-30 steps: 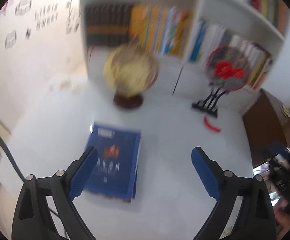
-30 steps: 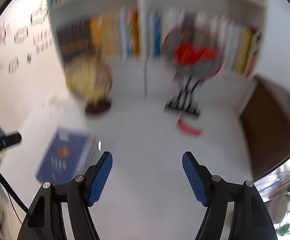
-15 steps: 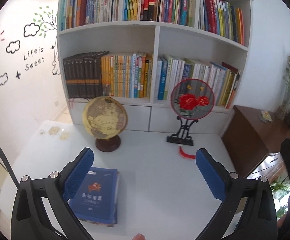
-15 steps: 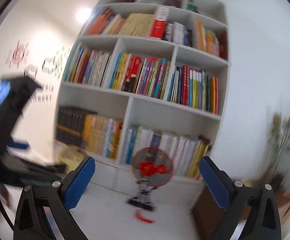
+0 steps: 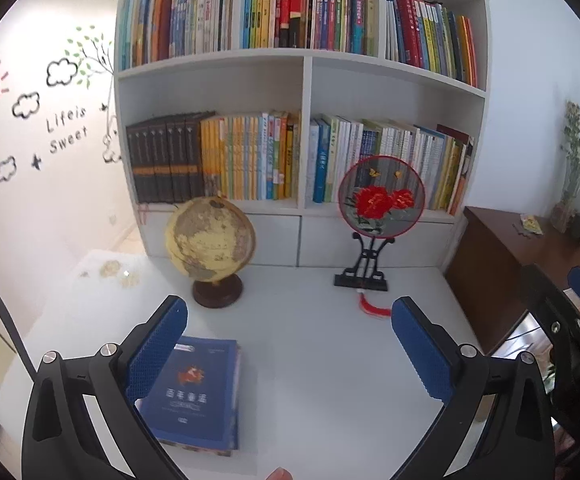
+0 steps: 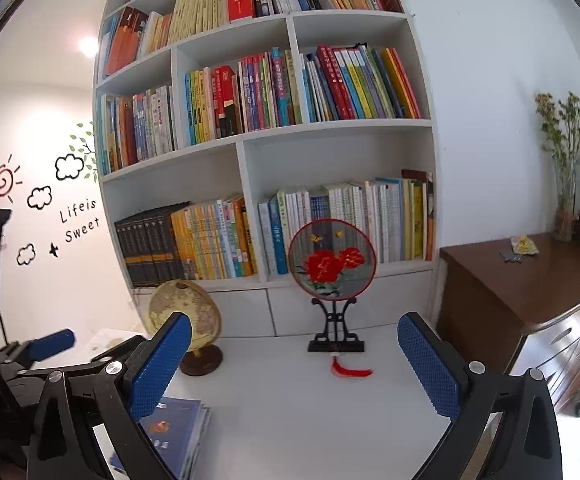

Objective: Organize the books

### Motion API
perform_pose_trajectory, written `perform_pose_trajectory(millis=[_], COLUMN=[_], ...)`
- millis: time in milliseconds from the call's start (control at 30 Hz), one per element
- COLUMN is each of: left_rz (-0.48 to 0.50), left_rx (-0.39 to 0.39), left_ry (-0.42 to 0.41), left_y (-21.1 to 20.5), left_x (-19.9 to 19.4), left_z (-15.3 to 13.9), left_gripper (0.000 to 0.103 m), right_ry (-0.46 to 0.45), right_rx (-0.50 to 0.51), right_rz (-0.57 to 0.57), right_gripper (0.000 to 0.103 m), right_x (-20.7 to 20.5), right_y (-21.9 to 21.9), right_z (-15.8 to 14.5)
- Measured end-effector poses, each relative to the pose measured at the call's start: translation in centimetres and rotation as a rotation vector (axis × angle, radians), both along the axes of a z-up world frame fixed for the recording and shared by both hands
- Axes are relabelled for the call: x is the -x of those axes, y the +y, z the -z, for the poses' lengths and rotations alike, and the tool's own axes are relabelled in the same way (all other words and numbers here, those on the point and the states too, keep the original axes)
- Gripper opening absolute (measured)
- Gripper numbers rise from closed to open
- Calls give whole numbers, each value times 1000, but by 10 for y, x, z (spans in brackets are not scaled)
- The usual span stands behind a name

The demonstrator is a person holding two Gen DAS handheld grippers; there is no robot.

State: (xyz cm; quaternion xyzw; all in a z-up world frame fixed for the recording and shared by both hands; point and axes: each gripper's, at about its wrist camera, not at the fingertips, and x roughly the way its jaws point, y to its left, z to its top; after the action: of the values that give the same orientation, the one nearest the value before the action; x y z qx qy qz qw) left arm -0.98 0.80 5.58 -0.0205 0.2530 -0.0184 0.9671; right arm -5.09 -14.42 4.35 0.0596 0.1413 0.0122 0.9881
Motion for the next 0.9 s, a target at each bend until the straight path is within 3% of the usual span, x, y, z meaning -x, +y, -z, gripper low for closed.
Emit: perform_pose_trajectory(millis=[200, 900], left_rz=[-10, 54], left_rx=[-15, -11], left_ry=[-43, -29], left_y=[1, -7], left_x=[5, 20], left_z=[-3, 5], left_gripper=[102, 102], right_ry=[18, 42], right_rx=[-18, -12], right_rz=[-5, -8], right_gripper=[103, 103], right_x=[2, 17], right_y=[-2, -5], right_z=[4, 5])
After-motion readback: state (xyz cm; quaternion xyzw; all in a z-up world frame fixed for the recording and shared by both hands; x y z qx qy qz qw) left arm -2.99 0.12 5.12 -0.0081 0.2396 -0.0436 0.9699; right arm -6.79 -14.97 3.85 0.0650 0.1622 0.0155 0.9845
